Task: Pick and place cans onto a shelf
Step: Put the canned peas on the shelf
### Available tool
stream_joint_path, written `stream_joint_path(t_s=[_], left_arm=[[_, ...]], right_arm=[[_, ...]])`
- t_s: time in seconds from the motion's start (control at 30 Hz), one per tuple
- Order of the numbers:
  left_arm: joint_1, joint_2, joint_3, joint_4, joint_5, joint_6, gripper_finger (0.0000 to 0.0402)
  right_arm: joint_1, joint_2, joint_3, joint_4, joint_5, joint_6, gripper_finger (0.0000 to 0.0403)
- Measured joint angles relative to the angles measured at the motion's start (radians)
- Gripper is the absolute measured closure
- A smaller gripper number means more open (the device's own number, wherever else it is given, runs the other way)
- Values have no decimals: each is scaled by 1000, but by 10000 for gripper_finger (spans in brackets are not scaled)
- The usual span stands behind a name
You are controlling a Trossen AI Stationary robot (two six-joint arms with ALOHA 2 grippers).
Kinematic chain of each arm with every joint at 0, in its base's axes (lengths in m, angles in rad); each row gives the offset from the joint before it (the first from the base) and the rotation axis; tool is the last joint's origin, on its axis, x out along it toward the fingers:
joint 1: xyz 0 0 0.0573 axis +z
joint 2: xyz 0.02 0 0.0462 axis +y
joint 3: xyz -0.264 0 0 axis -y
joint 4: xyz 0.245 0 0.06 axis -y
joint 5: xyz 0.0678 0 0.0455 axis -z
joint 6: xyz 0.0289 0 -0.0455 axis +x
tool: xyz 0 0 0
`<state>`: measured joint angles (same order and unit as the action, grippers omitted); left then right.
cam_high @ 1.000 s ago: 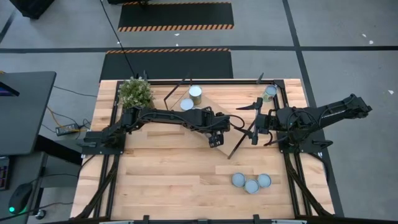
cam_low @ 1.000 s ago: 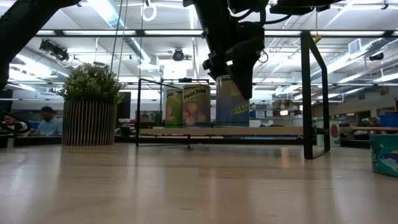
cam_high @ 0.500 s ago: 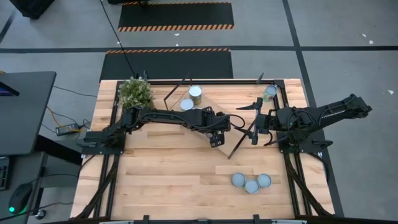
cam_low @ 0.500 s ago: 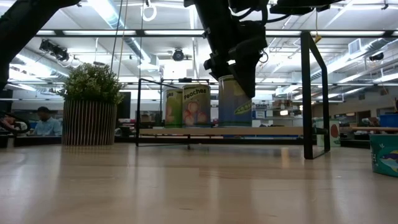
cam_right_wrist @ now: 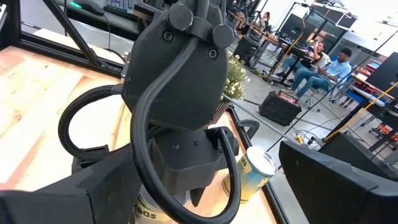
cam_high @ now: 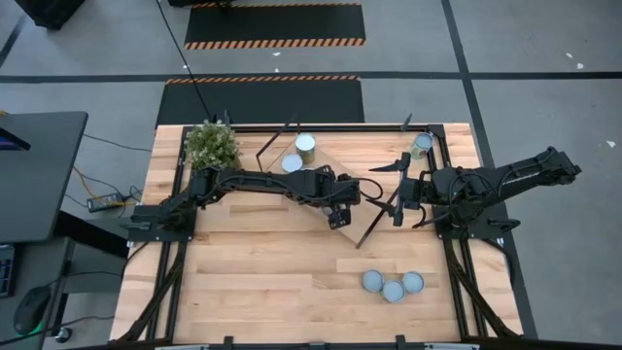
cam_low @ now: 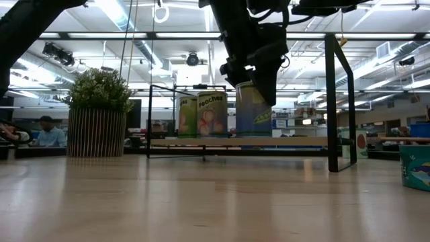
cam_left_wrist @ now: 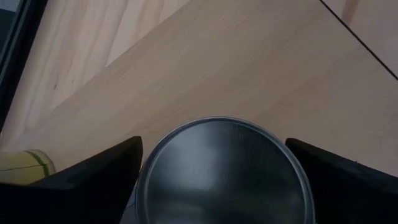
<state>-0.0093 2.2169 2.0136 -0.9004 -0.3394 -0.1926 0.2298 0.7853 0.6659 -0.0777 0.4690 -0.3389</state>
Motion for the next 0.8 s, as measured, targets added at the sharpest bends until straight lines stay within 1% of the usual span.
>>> stream_joint_path(t_s=[0.27, 0.43, 0.53, 0.67, 0.8], left_arm=[[0, 0, 0, 27, 2, 55, 3], [0, 0, 12, 34, 2, 63, 3], [0, 0, 46, 30, 2, 90, 3], [0, 1, 125, -11, 2, 123, 3], [-6, 1, 209, -135, -20, 123, 3]], right_arm=[[0, 0, 0, 0, 0, 0, 30], [0, 0, 0, 0, 0, 0, 30], [0, 0, 0, 0, 0, 0, 30], [0, -2, 0, -1, 12, -1, 30], [8, -17, 0, -2, 67, -6, 30]])
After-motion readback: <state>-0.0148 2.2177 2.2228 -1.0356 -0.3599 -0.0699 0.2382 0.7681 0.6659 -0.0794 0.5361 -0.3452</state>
